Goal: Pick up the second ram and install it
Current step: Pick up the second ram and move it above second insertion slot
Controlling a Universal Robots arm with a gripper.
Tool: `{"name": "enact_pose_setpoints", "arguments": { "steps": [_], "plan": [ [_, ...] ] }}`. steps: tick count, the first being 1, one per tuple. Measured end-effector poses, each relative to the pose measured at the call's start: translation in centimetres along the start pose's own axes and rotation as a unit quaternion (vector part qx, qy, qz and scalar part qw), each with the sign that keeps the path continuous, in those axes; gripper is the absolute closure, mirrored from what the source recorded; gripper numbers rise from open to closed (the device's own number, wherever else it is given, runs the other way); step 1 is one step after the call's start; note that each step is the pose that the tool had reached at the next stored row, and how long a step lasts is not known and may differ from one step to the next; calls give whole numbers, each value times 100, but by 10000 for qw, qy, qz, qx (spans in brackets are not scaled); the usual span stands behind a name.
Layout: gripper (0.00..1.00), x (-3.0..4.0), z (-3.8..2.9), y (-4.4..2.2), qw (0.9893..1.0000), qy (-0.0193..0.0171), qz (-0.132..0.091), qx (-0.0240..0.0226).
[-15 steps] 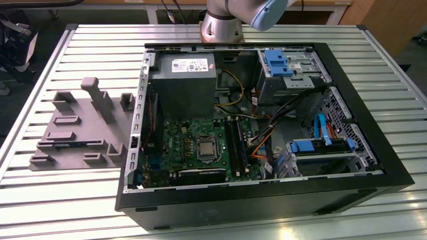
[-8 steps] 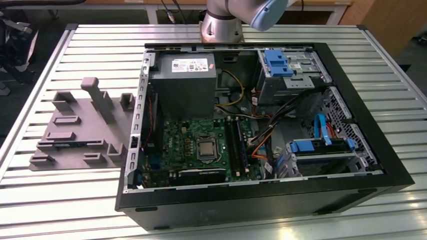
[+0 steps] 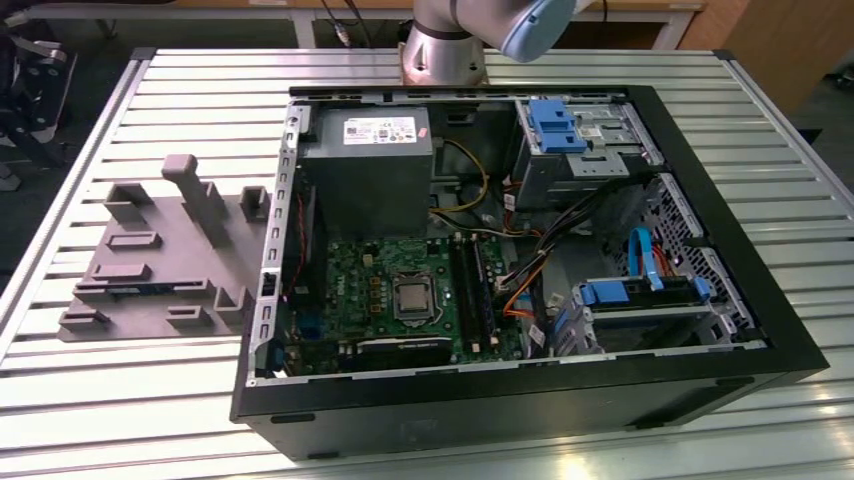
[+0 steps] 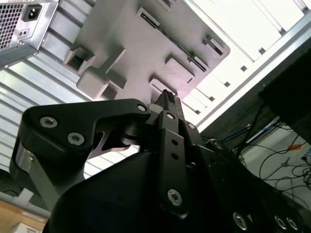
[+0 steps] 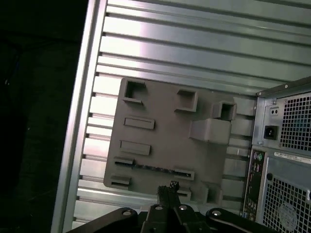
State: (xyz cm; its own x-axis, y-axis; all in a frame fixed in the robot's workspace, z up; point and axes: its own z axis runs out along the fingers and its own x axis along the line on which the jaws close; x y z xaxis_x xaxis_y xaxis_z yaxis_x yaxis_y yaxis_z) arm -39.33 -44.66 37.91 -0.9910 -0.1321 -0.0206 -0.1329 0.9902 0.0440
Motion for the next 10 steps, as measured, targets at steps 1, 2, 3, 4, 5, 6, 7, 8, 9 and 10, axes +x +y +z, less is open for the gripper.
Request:
{"name": "enact_pose_setpoints", "arguments": {
  "steps": [1,2,3,4,5,6,7,8,9,10],
  "plan": [
    [89,1,1,0,10000,2,-58,-1],
    [89,1,1,0,10000,5,-99,-2],
    [89,1,1,0,9999,6,-131,-3],
    [89,1,1,0,9999,7,-155,-3],
    [89,1,1,0,9998,8,-176,-4],
    [89,1,1,0,9998,8,-191,-4],
    [89,1,1,0,9998,9,-202,-4],
    [89,1,2,0,9998,9,-209,-4],
    [89,1,1,0,9998,9,-209,-4],
    [89,1,1,0,9998,9,-209,-4]
  ]
}}
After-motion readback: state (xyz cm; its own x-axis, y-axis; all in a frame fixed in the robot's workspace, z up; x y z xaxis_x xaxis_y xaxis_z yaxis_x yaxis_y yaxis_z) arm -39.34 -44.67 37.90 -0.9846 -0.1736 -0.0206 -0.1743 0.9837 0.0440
